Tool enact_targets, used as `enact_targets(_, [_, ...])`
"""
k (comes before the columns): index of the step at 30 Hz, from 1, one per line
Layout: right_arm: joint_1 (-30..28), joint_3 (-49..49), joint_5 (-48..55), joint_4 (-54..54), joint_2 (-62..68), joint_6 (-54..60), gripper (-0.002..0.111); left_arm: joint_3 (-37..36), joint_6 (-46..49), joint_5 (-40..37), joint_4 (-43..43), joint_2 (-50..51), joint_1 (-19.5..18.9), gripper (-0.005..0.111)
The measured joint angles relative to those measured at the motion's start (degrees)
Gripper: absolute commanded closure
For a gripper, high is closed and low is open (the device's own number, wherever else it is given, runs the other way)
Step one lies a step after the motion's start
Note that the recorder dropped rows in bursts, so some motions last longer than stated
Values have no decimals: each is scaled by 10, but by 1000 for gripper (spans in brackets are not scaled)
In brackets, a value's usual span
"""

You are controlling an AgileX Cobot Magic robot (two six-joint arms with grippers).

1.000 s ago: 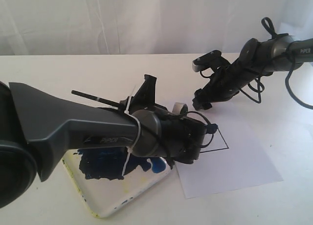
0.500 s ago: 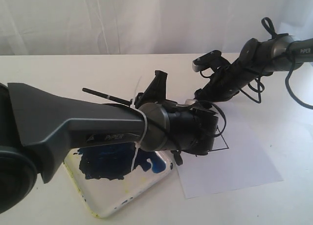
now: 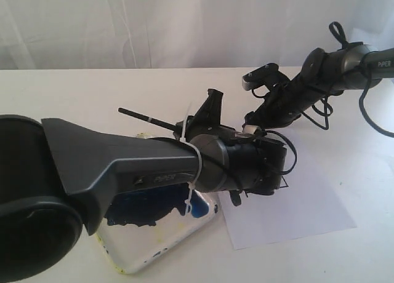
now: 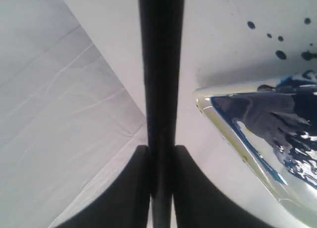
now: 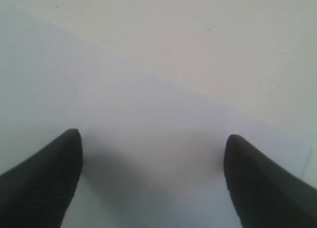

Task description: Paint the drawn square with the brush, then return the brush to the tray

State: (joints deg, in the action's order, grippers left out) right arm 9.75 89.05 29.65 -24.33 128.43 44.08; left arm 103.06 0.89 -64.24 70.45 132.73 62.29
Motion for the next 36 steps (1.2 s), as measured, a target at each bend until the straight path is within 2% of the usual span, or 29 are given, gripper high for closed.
enact_targets(36, [0,0,0,0,0,0,35,0,-6,0,13,18,26,107])
